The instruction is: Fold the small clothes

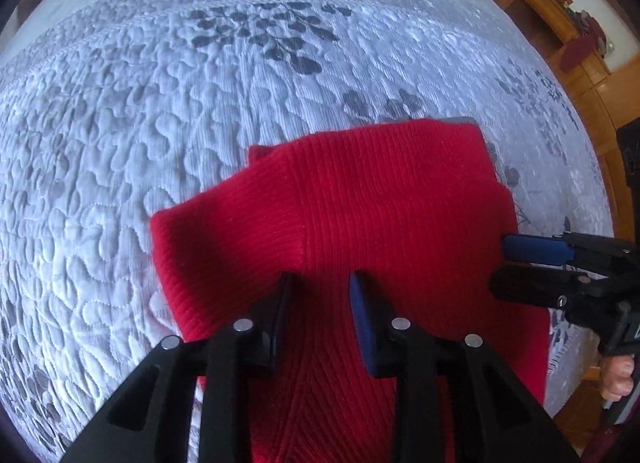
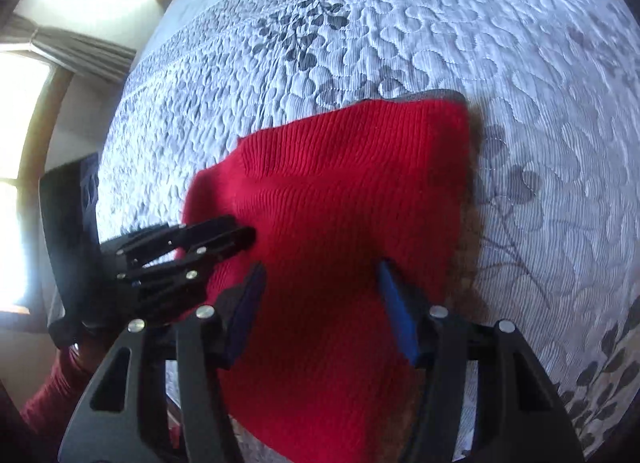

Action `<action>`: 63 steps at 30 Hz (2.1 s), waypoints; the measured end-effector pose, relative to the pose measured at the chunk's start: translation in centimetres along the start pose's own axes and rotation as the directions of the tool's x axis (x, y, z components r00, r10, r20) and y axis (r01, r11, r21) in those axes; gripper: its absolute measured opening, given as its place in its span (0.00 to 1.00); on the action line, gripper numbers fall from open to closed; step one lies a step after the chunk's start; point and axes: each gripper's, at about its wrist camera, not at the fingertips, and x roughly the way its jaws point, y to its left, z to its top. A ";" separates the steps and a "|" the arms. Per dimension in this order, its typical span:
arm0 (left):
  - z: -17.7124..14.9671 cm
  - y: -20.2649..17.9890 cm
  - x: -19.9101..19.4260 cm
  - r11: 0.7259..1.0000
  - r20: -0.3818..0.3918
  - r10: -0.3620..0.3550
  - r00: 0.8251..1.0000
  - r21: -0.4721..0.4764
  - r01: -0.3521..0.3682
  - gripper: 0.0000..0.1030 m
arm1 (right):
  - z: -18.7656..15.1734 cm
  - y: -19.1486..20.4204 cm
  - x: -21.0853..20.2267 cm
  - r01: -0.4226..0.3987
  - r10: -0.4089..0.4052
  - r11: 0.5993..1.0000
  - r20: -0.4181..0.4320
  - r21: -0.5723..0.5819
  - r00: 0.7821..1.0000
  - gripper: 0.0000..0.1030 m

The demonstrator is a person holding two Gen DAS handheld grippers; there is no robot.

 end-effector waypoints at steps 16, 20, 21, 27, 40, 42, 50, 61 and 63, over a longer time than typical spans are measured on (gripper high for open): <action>-12.2 -0.5 -2.7 0.996 -0.015 -0.003 1.000 -0.089 0.002 0.36 | -13.7 0.0 -1.4 0.034 -0.033 0.999 -0.034 0.036 0.999 0.54; -12.4 -0.4 -2.5 0.995 -0.005 0.001 1.000 -0.096 -0.001 0.36 | -13.7 -1.1 -0.1 0.001 0.000 0.997 -0.012 0.075 1.000 0.54; -12.4 -0.5 -2.6 0.996 -0.006 0.003 1.000 -0.094 -0.004 0.36 | -13.7 -0.9 -0.3 0.005 -0.005 0.997 -0.006 0.078 1.000 0.54; -14.4 -1.0 -6.4 0.986 0.024 0.120 0.993 -0.116 -0.116 0.60 | -16.3 3.1 -4.4 0.164 -0.162 0.986 0.130 -0.002 0.978 0.84; -20.2 -2.3 -12.1 0.961 0.060 0.261 0.963 -0.109 -0.254 0.67 | -21.9 7.1 -6.7 0.350 -0.347 0.937 0.150 0.007 0.926 0.91; -20.7 -2.8 -12.2 0.961 0.062 0.262 0.963 -0.105 -0.254 0.67 | -22.4 7.1 -6.8 0.340 -0.340 0.940 0.136 0.024 0.931 0.91; -22.0 -3.7 -13.4 0.961 0.081 0.263 0.961 -0.113 -0.253 0.68 | -23.4 8.1 -8.1 0.345 -0.347 0.938 0.160 0.038 0.924 0.91; -22.9 -4.5 -15.3 0.963 0.117 0.259 0.959 -0.101 -0.248 0.68 | -23.9 9.6 -9.0 0.364 -0.365 0.931 0.182 0.036 0.913 0.92; -23.0 -4.6 -15.4 0.964 0.123 0.258 0.958 -0.099 -0.247 0.68 | -24.0 9.7 -8.9 0.358 -0.359 0.933 0.180 0.037 0.916 0.92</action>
